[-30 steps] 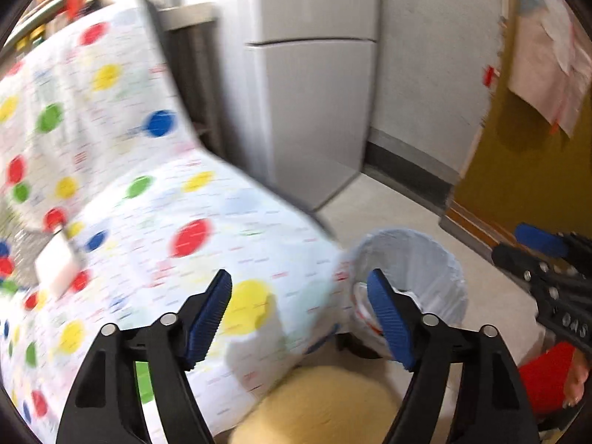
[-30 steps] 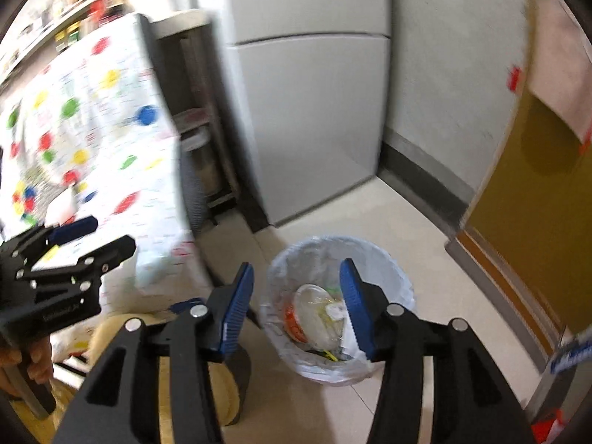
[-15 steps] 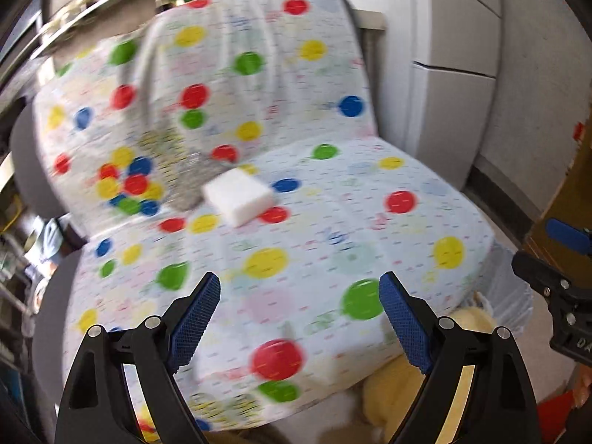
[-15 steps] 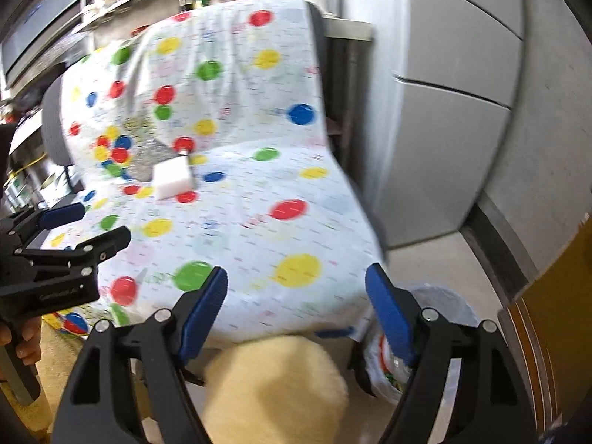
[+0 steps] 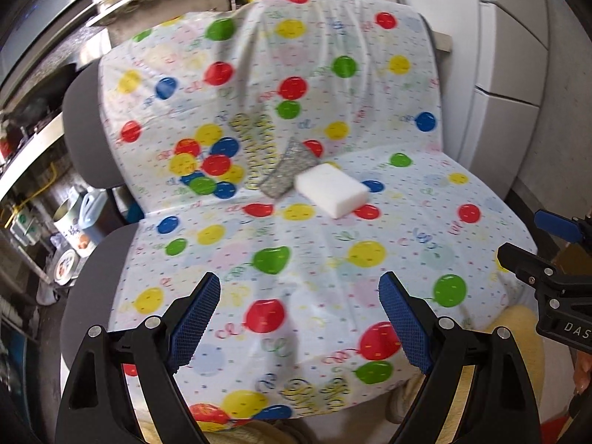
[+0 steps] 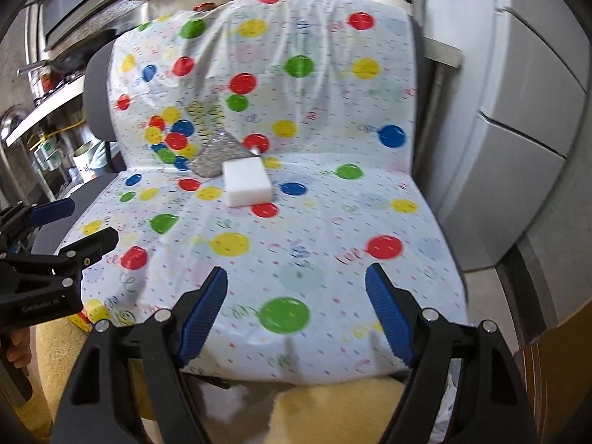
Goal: Collect trash
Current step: 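Move both grippers back over the chair toward the white sponge, then grasp the white sponge with the right gripper while the left grasps the silver scrubber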
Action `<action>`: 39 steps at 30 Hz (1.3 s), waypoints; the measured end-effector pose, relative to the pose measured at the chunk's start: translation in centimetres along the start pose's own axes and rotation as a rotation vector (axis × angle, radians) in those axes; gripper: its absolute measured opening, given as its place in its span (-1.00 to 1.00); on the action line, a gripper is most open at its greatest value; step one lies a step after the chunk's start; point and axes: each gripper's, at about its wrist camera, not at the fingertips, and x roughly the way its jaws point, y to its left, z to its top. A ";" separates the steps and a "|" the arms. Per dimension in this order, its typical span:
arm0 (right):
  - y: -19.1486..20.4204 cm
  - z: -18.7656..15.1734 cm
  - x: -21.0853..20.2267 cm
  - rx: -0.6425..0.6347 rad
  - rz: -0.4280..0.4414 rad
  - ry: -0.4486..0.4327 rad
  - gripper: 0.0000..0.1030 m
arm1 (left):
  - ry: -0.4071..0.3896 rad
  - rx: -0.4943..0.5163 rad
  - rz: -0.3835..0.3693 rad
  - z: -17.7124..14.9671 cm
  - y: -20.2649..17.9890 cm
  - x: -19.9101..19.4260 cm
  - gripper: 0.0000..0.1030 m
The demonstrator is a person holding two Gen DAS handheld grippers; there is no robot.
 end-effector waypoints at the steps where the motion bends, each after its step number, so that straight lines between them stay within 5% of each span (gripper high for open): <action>1: 0.6 0.4 0.3 -0.013 0.008 0.002 0.47 | 0.001 -0.007 0.006 0.0 0.6 0.1 0.69; 18: 5.0 3.8 8.7 -0.092 0.087 0.079 0.47 | 0.087 -0.160 0.111 -0.1 9.6 5.3 0.69; 27: 4.6 6.1 14.7 -0.097 0.113 0.095 0.20 | 0.109 -0.158 0.105 0.5 10.6 8.9 0.69; 30: 4.6 6.9 16.6 -0.113 0.108 0.092 0.58 | 0.115 -0.155 0.102 1.0 10.6 10.3 0.69; 39: 3.7 8.2 22.5 -0.074 0.129 0.173 0.81 | 0.114 -0.172 0.089 2.1 10.8 12.1 0.69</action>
